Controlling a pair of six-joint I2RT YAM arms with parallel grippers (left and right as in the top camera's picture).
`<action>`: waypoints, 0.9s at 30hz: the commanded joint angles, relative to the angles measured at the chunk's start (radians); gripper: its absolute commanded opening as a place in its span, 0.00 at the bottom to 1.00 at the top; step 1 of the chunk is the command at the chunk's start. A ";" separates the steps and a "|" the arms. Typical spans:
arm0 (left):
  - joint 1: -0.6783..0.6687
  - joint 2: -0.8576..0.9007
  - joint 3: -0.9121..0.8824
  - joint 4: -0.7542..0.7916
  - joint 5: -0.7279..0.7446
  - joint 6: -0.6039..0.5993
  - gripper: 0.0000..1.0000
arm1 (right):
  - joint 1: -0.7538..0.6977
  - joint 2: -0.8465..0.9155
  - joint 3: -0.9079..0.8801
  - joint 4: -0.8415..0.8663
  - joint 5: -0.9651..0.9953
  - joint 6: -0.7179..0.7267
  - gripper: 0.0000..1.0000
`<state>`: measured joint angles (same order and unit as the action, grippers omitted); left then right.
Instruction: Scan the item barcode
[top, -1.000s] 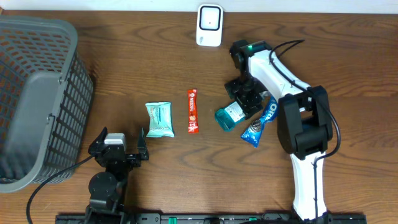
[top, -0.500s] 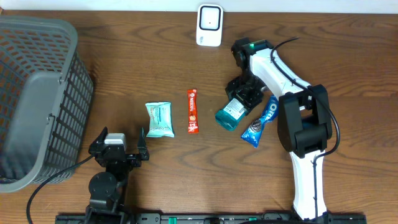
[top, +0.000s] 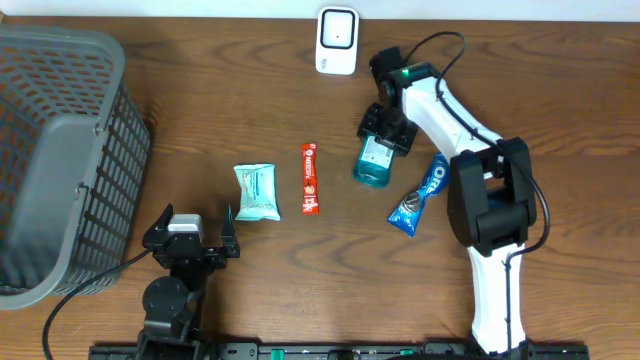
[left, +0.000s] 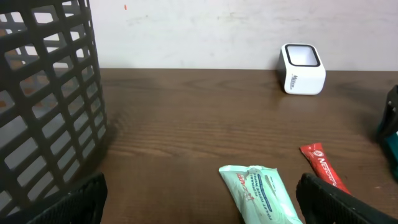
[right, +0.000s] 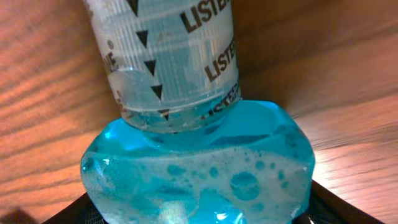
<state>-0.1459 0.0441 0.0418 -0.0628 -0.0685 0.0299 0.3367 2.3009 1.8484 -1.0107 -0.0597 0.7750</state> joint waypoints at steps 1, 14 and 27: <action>0.001 0.000 -0.032 -0.014 0.006 -0.001 0.98 | 0.019 -0.129 -0.003 0.006 0.168 -0.051 0.43; 0.001 0.000 -0.032 -0.014 0.006 -0.001 0.98 | 0.122 -0.255 -0.004 0.015 0.356 -0.042 0.39; 0.001 0.000 -0.032 -0.014 0.006 -0.001 0.98 | 0.309 -0.253 -0.028 0.086 0.690 0.186 0.39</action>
<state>-0.1459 0.0441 0.0418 -0.0631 -0.0654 0.0299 0.6025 2.0766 1.8328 -0.9443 0.4767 0.8516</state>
